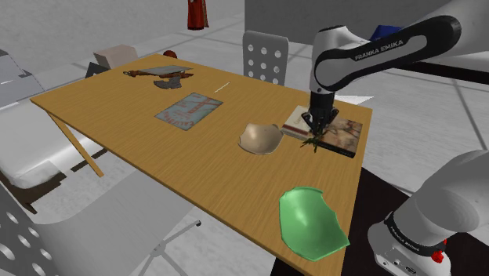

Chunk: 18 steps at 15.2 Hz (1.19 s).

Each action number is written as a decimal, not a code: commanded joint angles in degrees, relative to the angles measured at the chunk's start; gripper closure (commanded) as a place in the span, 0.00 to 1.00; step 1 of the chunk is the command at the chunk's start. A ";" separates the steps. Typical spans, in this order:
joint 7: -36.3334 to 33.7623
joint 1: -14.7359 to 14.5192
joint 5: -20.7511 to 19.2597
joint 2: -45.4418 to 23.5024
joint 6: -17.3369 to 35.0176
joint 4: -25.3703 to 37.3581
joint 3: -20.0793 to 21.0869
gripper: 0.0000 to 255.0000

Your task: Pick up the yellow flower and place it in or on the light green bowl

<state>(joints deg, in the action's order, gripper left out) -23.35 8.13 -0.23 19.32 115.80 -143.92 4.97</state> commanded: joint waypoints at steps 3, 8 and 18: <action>0.15 -0.03 0.09 1.48 -3.52 2.03 -0.09 1.00; 0.33 -0.04 0.15 2.95 -7.70 4.73 -0.20 1.00; -4.71 -3.31 3.71 10.95 -13.26 2.32 3.64 1.00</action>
<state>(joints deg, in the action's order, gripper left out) -26.93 5.48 2.73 29.45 102.64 -140.89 7.76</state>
